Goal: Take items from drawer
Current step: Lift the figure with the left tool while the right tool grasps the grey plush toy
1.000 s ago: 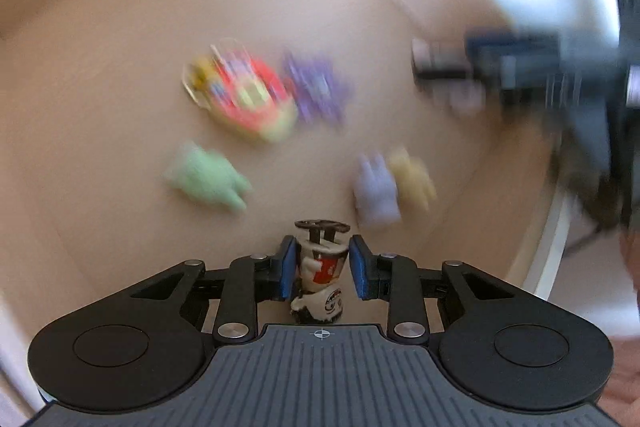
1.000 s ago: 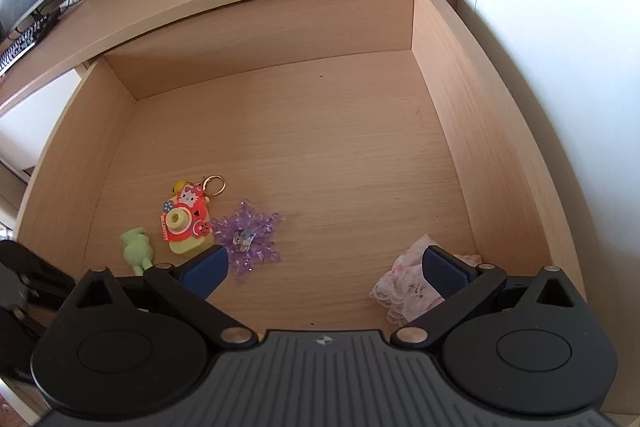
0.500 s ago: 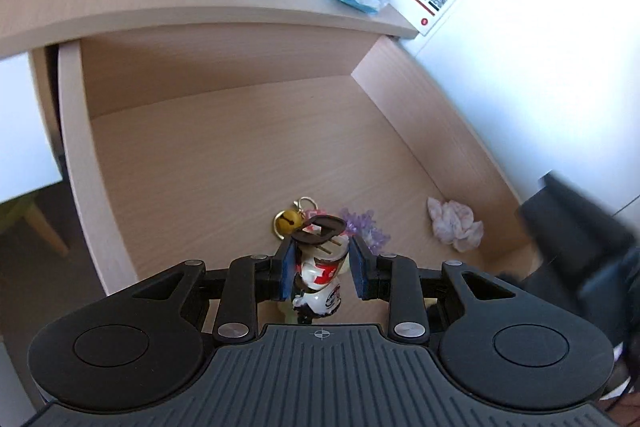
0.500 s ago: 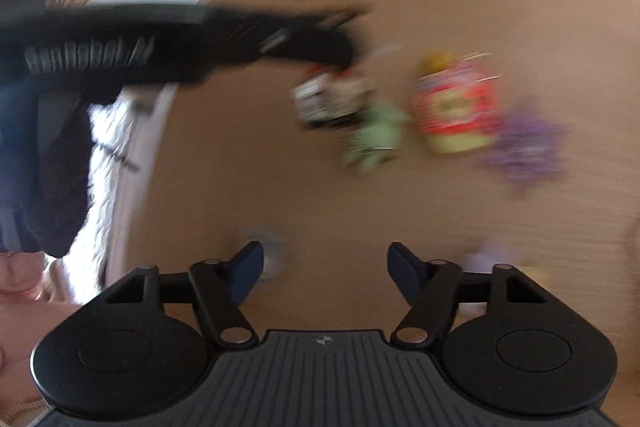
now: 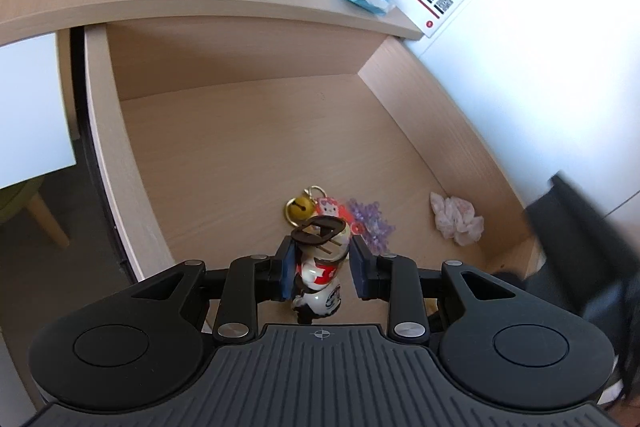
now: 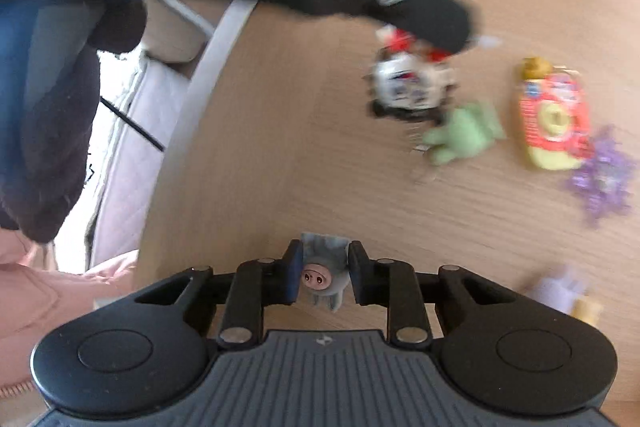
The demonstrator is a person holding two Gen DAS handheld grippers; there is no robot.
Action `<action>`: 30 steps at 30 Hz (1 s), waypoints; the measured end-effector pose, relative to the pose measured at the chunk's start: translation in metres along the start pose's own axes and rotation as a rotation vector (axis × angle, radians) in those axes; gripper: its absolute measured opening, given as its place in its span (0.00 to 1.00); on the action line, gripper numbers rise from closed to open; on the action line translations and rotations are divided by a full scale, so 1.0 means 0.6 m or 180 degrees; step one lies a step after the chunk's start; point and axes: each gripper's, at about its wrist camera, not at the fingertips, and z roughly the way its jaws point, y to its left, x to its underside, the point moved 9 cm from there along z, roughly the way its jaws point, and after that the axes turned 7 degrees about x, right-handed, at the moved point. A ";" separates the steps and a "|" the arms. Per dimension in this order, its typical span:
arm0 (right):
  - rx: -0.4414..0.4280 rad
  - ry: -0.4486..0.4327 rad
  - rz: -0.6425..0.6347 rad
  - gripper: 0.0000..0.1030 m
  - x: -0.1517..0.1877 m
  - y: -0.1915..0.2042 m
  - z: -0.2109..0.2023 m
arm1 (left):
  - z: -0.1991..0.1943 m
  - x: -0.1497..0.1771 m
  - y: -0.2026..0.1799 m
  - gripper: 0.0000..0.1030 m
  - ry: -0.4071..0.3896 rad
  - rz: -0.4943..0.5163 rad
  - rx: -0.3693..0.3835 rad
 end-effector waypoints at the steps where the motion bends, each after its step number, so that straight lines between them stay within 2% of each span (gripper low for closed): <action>1: 0.0059 -0.0072 0.0322 0.11 0.002 -0.015 -0.010 | 0.002 0.001 -0.003 0.31 0.0009 0.0014 -0.0010; 4: 0.0203 -0.0276 0.0587 0.11 0.017 -0.073 -0.049 | 0.010 0.008 -0.015 0.31 0.0093 0.0057 -0.0014; 9: 0.0624 -0.0642 0.0860 0.11 0.048 -0.164 -0.107 | 0.021 0.009 -0.032 0.31 0.0158 0.0093 -0.0043; 11: 0.0666 -0.0720 0.0894 0.12 0.056 -0.193 -0.121 | 0.022 0.001 -0.031 0.31 0.0125 0.0105 -0.0115; 12: 0.0603 -0.0717 0.0912 0.14 0.046 -0.205 -0.122 | 0.021 -0.004 -0.029 0.31 0.0103 0.0100 -0.0159; 15: 0.0272 -0.0610 0.0892 0.27 0.045 -0.169 -0.109 | 0.016 -0.012 -0.025 0.31 0.0069 0.0072 -0.0217; 17: 0.0144 -0.0524 0.0802 0.41 0.038 -0.140 -0.091 | 0.009 -0.016 -0.022 0.31 0.0041 0.0069 -0.0254; 18: 0.0108 -0.0479 0.0745 0.53 0.029 -0.110 -0.076 | 0.005 -0.017 -0.020 0.31 0.0028 0.0062 -0.0262; 19: 0.0082 -0.0427 0.0675 0.58 0.023 -0.096 -0.065 | 0.002 -0.018 -0.018 0.31 0.0015 0.0049 -0.0266; 23: 0.0079 -0.0214 0.0620 0.58 0.002 -0.066 -0.034 | -0.009 -0.018 -0.008 0.31 -0.0030 -0.0013 -0.0248; 26: 0.0228 -0.0120 0.0482 0.56 -0.005 -0.058 -0.022 | -0.011 -0.015 -0.004 0.31 -0.0039 -0.0032 -0.0226; 30: 0.0438 -0.0116 0.0208 0.34 0.005 -0.051 -0.023 | -0.008 -0.011 -0.005 0.31 -0.0032 -0.0026 -0.0226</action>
